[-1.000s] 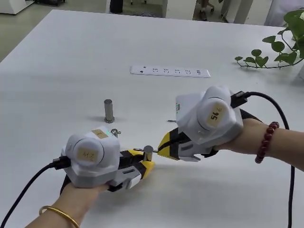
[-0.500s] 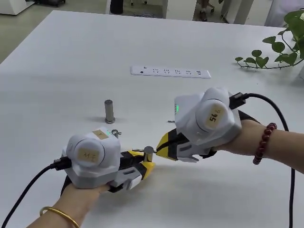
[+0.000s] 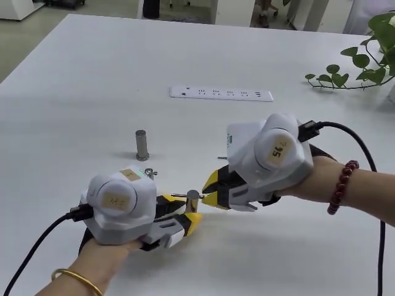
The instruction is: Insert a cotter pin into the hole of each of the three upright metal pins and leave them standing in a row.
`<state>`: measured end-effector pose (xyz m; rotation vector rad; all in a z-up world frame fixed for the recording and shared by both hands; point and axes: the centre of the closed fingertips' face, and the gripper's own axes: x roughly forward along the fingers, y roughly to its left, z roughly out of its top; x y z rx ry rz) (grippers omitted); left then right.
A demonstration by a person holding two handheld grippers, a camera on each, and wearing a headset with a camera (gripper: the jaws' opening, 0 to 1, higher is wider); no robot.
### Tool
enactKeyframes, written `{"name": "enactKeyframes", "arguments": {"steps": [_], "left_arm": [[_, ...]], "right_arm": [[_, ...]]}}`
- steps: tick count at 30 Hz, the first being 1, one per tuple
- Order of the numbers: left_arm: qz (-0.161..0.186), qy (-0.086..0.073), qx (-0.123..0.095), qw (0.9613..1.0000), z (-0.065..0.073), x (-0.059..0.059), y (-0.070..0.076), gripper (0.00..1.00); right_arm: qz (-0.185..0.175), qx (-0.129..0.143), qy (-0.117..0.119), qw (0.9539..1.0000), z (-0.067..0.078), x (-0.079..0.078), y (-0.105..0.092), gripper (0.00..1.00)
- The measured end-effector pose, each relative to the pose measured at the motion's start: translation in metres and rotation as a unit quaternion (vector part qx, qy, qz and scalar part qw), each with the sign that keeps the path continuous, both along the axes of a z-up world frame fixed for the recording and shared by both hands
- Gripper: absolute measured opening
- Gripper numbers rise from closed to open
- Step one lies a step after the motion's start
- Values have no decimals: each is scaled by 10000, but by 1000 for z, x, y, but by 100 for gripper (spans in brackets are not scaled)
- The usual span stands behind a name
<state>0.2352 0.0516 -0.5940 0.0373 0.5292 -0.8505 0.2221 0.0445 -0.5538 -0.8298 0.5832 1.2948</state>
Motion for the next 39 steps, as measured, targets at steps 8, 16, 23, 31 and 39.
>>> {"name": "enactKeyframes", "arguments": {"steps": [8,16,23,31,39], "left_arm": [[-4,-23,51,10000,6,-3,8,25],[-95,-50,61,9999,13,-9,19,29],[-210,6,-14,9998,20,-19,25,37],[-269,21,-39,9996,27,-29,30,41],[-174,-34,-88,9998,40,-32,35,47]], "right_arm": [[-357,360,288,9983,5,4,3,12],[-632,679,686,9933,8,4,8,17],[-624,761,797,9919,4,1,14,19],[-697,809,927,9899,0,1,19,18],[-747,824,1017,9886,-6,1,25,15]]}}
